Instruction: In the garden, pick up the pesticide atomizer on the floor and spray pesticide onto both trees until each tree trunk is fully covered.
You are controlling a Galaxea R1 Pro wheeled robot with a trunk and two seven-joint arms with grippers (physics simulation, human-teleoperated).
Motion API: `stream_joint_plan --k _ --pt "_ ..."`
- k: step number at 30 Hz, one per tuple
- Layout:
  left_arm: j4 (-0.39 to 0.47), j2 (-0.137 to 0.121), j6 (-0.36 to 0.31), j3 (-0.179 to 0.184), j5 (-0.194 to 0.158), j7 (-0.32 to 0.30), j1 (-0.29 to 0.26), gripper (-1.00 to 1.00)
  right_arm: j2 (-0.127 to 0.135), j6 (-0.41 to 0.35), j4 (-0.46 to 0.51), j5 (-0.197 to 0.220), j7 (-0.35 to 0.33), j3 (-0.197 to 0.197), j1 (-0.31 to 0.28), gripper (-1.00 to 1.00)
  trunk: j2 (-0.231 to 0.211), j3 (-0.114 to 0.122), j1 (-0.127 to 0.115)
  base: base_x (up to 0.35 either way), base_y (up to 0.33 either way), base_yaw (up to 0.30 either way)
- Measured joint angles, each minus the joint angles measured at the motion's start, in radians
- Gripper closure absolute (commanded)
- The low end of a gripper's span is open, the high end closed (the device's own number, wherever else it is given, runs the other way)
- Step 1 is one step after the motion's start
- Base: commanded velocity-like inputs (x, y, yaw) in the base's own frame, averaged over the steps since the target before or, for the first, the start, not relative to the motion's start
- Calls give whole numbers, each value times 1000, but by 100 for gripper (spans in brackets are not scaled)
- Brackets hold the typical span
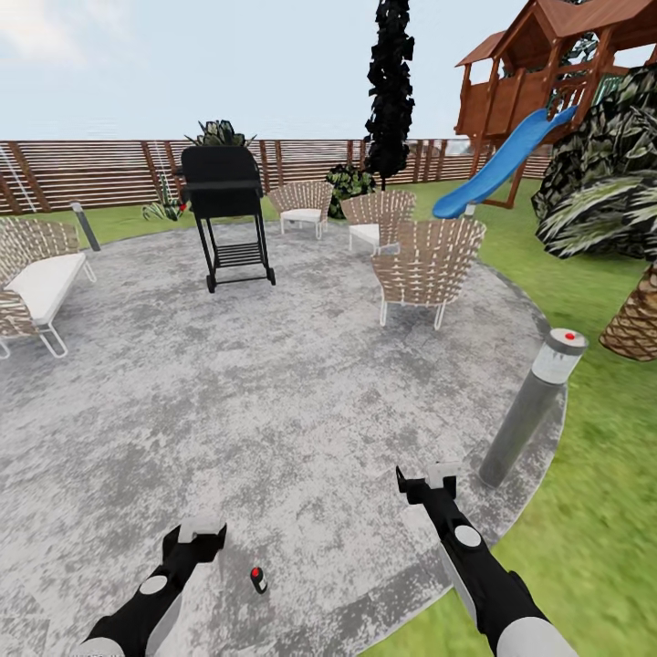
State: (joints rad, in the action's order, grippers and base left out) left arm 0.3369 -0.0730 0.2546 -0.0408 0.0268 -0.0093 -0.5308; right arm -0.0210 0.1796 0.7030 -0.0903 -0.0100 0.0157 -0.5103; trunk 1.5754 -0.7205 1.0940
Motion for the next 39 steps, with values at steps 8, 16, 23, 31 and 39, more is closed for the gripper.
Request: stream_joint_plan --k 8,16,23,31,39 --pt "4 -1 2 -1 -1 1 -1 -100 0 0 1 0 3 -1 0 -100 56 -25 31 0 0 0" --pt "6 -2 4 -2 -2 4 -2 -100 0 0 0 0 2 0 0 -100 112 -50 61 0 0 0" --pt "6 -3 4 -2 -2 4 -2 -100 0 1 0 0 2 0 0 -100 161 -72 88 0 0 0" --pt "6 -1 4 -2 -2 4 -3 -100 0 0 0 0 2 -1 1 -100 217 -97 119 0 0 -131" --pt "6 -1 4 -2 -3 4 -2 -100 0 1 -1 0 2 0 1 -100 273 -122 150 0 0 -25"
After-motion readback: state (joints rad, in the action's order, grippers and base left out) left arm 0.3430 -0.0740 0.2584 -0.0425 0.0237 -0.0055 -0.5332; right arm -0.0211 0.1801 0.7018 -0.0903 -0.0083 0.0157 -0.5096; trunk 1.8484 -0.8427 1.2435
